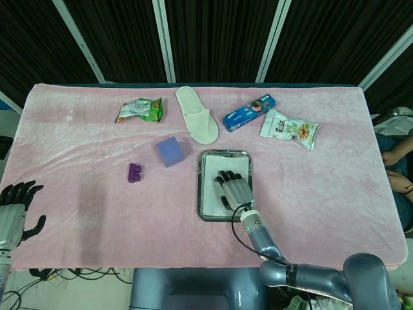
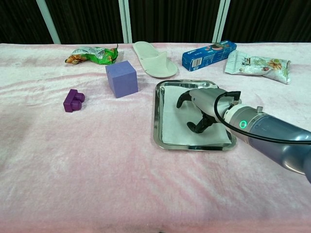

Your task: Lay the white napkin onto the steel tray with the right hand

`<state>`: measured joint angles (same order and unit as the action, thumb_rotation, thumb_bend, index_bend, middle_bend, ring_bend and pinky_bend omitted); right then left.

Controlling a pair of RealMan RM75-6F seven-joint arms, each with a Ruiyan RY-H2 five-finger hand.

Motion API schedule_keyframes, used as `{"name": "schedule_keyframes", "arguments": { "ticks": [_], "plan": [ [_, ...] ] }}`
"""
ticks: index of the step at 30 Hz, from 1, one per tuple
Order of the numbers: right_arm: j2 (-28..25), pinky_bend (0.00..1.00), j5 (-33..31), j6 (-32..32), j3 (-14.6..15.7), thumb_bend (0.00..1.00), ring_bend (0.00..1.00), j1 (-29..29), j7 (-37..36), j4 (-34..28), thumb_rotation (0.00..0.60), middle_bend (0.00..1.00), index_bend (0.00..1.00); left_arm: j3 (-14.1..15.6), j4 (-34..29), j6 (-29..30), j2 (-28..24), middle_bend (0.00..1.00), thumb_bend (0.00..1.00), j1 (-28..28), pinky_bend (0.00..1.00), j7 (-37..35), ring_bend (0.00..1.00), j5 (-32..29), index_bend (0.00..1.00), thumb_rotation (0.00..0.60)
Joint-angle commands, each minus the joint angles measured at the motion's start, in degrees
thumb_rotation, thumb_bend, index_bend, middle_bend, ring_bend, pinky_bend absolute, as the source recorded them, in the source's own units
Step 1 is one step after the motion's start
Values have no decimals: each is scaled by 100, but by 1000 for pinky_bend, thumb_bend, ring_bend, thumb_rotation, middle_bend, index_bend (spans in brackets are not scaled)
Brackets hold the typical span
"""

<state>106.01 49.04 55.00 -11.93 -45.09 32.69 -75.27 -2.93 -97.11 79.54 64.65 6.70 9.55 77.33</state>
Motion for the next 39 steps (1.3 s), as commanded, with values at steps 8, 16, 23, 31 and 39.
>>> {"name": "schedule_keyframes", "arguments": {
  "ticks": [8, 16, 23, 31, 39],
  "plan": [
    [-30, 225, 29, -80, 58, 396, 132, -7, -31, 3, 600, 124, 277, 3, 1, -5, -3, 91, 378, 1, 37, 2, 42, -6, 181, 600],
    [-21, 225, 53, -157, 39, 396, 132, -32, -131, 70, 600, 124, 277, 1, -17, -9, -5, 90, 378, 5, 37, 18, 42, -20, 182, 600],
    [-33, 225, 125, -286, 59, 396, 131, -65, -245, 117, 600, 124, 277, 1, -20, -23, -11, 90, 378, 9, 37, 19, 44, -38, 182, 600],
    [-76, 225, 331, -341, 97, 396, 131, -79, -405, 174, 600, 124, 278, -1, -26, -37, -14, 90, 378, 15, 37, 24, 44, -54, 182, 600],
    [-104, 225, 448, -387, 120, 396, 131, -90, -501, 240, 600, 124, 281, -5, -47, -41, -22, 89, 378, 19, 37, 36, 45, -72, 182, 600]
  ]
}}
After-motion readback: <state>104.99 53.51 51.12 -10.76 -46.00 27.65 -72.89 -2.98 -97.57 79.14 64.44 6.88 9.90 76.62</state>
